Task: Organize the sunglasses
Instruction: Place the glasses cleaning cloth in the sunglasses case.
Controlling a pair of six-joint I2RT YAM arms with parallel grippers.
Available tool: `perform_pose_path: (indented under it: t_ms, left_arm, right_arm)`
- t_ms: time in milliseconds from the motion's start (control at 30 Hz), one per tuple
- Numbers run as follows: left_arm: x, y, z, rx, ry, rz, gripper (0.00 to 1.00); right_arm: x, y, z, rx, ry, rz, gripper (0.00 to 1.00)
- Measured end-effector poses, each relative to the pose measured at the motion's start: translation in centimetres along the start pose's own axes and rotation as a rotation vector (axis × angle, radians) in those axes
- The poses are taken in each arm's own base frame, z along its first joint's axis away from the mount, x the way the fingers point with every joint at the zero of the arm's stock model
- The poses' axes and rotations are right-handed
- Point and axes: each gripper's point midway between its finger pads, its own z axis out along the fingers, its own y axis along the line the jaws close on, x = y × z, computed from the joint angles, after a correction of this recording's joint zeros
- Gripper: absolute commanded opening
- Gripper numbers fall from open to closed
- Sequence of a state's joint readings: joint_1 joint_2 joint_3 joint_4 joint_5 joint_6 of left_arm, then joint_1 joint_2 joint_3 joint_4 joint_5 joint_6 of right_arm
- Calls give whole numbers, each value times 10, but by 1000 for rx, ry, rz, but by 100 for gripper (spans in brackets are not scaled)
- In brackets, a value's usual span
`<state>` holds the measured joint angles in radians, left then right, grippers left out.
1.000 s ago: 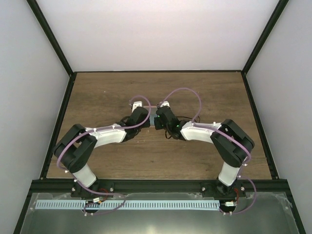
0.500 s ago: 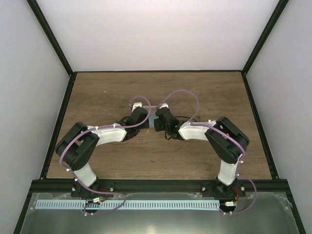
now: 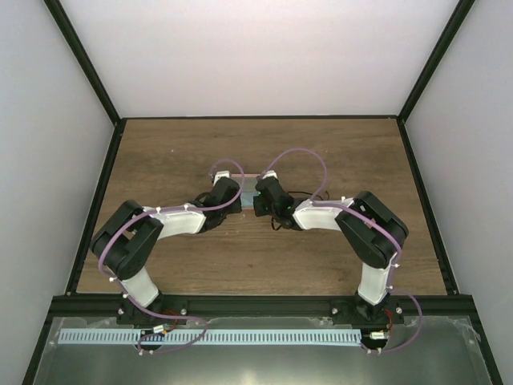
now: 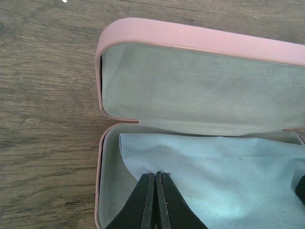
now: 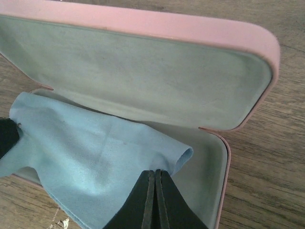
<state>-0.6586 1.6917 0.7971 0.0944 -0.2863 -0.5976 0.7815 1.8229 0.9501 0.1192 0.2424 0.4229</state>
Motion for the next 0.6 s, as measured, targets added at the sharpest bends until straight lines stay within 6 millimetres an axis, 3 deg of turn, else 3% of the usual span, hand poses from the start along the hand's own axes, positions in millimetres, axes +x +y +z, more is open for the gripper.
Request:
perform_pose_path:
  t_ms: [333,600]
  left_arm:
    - [4,4,4,-10,13,1,4]
    - [4,6,6,-15,16,-2,4]
  right_arm:
    - [-1,-3,2,7,-1,6,1]
    - [10,-6,10,19,29,-2,1]
